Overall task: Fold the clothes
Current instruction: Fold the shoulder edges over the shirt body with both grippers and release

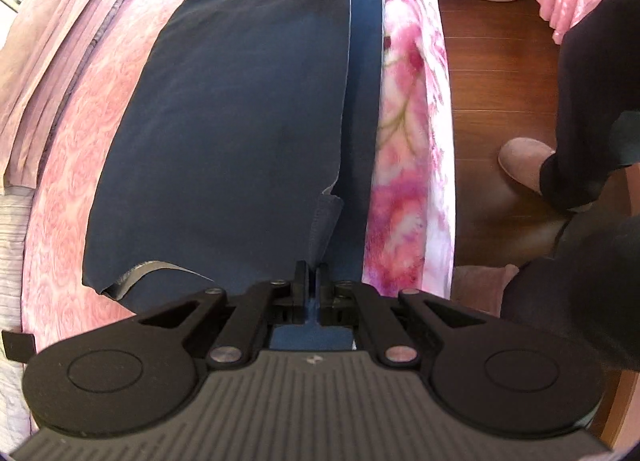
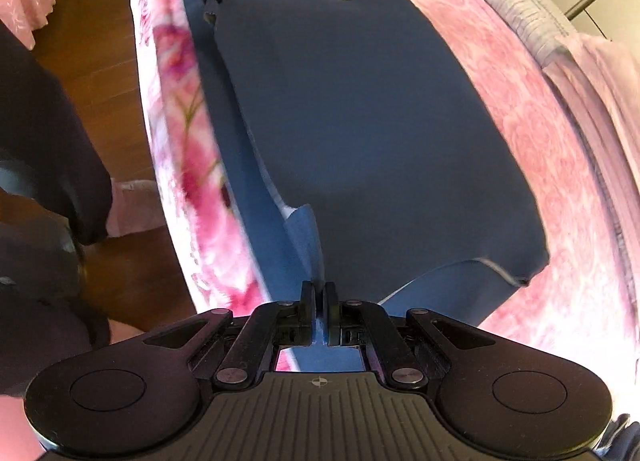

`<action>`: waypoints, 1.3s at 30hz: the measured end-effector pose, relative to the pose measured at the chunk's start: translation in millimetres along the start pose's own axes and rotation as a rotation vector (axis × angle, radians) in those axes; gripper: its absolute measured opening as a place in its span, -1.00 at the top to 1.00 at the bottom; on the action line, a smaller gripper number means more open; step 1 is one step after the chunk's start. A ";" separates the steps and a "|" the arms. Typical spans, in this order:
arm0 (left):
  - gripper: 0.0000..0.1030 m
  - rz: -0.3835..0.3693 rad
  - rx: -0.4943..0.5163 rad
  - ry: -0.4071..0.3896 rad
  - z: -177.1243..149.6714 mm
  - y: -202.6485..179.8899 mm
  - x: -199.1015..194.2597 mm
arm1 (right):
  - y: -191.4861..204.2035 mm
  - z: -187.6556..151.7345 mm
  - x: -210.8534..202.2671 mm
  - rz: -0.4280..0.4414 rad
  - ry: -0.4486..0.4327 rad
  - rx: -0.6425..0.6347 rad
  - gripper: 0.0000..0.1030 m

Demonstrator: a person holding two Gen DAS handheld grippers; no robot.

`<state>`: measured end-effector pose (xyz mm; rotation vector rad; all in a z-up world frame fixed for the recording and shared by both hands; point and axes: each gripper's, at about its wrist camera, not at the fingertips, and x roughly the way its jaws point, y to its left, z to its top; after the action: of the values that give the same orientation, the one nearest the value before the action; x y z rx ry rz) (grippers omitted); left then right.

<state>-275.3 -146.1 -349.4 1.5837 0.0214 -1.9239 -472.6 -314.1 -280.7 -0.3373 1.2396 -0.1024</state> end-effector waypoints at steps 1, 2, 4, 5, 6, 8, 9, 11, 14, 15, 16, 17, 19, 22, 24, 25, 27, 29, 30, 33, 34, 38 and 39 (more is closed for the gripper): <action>0.99 0.005 -0.003 -0.005 -0.3 -0.8 0.7 | 3.7 -2.6 0.2 -0.010 -0.001 0.004 1.00; 0.99 0.011 -0.005 -0.011 -1.0 -1.8 1.2 | 7.2 -5.3 0.5 -0.020 -0.003 0.010 1.00; 0.99 0.026 -0.013 -0.030 -4.8 -4.4 1.7 | 11.3 -8.4 1.4 -0.040 -0.005 0.015 1.00; 0.99 0.033 -0.017 -0.039 -6.7 -5.6 1.9 | 13.9 -9.9 3.4 -0.048 -0.007 0.011 1.00; 0.99 0.041 -0.021 -0.049 -8.6 -6.9 2.1 | 16.4 -12.3 6.2 -0.061 -0.017 0.012 1.00; 0.99 0.055 -0.029 -0.068 -12.4 -9.5 2.5 | 20.7 -17.7 12.4 -0.090 -0.037 0.016 1.00; 0.99 0.063 -0.035 -0.078 -14.6 -10.8 2.6 | 24.3 -20.9 15.4 -0.105 -0.050 0.013 1.00; 1.00 0.082 -0.057 -0.106 -19.9 -14.9 1.1 | 32.0 -27.5 19.7 -0.135 -0.075 0.014 1.00; 1.00 0.116 -0.082 -0.147 -26.5 -22.0 -2.0 | 44.3 -36.2 24.1 -0.193 -0.119 0.031 1.00; 1.00 0.136 -0.072 -0.160 -27.7 -25.3 -4.6 | 47.6 -38.7 24.3 -0.215 -0.133 0.039 1.00; 1.00 0.159 -0.054 -0.171 -28.5 -29.8 -6.8 | 51.7 -40.2 24.3 -0.240 -0.144 0.042 1.00; 1.00 0.192 -0.013 -0.174 -28.4 -37.2 -7.8 | 55.9 -41.8 24.3 -0.265 -0.155 0.044 1.00; 1.00 0.242 0.045 -0.173 -26.6 -50.0 -7.5 | 65.3 -43.9 24.7 -0.307 -0.170 0.033 1.00; 1.00 0.308 0.111 -0.165 -22.6 -65.4 -0.7 | 77.1 -49.0 30.5 -0.365 -0.197 0.000 1.00; 1.00 0.346 0.140 -0.151 -20.4 -73.4 8.2 | 83.3 -50.9 38.5 -0.402 -0.203 -0.030 1.00; 0.99 0.368 0.149 -0.146 -20.7 -77.7 12.4 | 87.5 -51.8 43.7 -0.422 -0.205 -0.053 1.00; 0.99 0.415 0.152 -0.134 -21.0 -87.2 19.7 | 99.3 -55.1 51.8 -0.491 -0.209 -0.107 1.00; 0.99 0.443 0.115 -0.112 -20.6 -93.0 19.6 | 111.7 -56.0 59.6 -0.557 -0.178 -0.148 1.00; 0.99 0.441 0.084 -0.094 -21.4 -95.0 15.8 | 117.7 -54.9 61.7 -0.582 -0.147 -0.150 1.00; 0.83 0.409 0.034 -0.081 -24.6 -104.6 -1.8 | 131.6 -52.5 53.1 -0.607 -0.118 -0.077 1.00; 0.83 0.421 0.032 -0.084 -26.4 -108.5 -7.4 | 135.9 -52.0 47.2 -0.615 -0.132 -0.053 1.00; 0.83 0.447 -0.010 -0.112 -32.1 -108.6 -26.7 | 144.0 -42.5 26.8 -0.626 -0.180 0.036 1.00; 0.83 0.454 -0.021 -0.118 -32.7 -105.1 -29.0 | 144.5 -38.2 22.5 -0.629 -0.192 0.052 1.00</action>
<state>-294.7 -36.2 -371.8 1.3201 -0.3381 -1.6458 -516.3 -190.6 -356.2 -0.6681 0.9038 -0.6262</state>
